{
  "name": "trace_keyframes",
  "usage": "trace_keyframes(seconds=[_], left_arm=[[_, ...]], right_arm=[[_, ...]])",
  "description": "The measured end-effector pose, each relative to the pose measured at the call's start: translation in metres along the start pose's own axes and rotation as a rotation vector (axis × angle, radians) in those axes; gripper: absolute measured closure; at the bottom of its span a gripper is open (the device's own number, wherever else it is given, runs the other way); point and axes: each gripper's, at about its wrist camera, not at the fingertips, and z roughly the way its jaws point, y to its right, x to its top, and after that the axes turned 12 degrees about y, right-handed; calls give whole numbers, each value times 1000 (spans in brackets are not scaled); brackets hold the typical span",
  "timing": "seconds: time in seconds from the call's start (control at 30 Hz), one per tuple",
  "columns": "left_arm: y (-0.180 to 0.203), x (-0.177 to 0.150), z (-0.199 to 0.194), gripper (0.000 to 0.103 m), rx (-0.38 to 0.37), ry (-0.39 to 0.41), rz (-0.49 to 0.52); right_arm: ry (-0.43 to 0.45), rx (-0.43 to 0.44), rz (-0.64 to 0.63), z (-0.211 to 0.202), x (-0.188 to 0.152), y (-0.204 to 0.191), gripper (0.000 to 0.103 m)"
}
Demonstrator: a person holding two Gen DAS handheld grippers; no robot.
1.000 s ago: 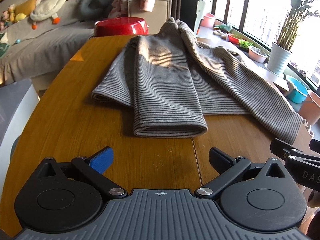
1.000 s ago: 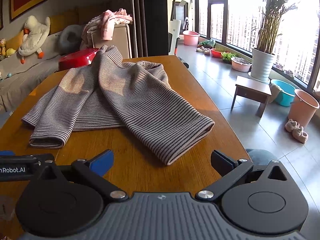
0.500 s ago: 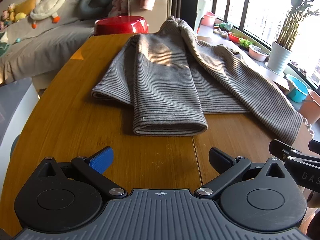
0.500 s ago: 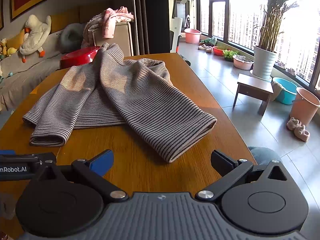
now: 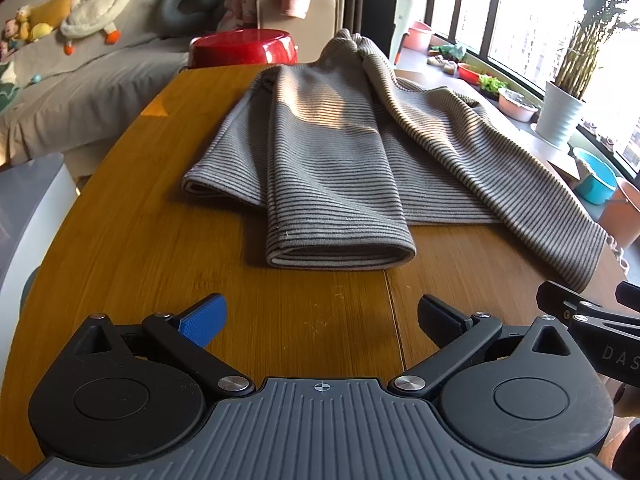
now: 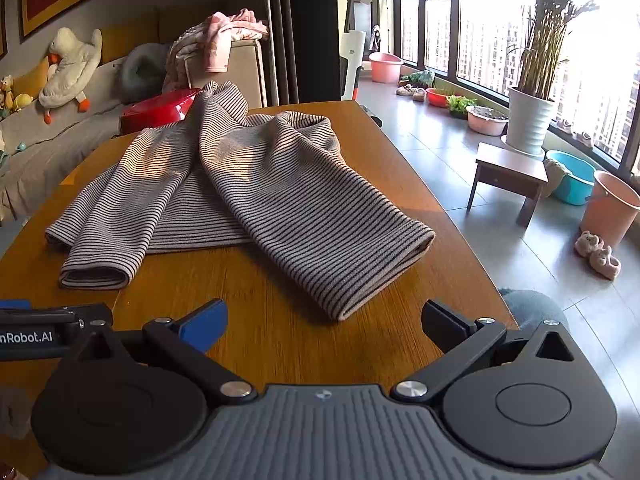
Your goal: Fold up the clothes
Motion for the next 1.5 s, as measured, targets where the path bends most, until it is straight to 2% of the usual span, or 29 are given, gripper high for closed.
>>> trace_keyframes(seconds=[1.5], left_arm=[[2, -2, -1, 0, 1, -15, -6]], right_arm=[[-30, 10, 14, 4, -4, 4, 0]])
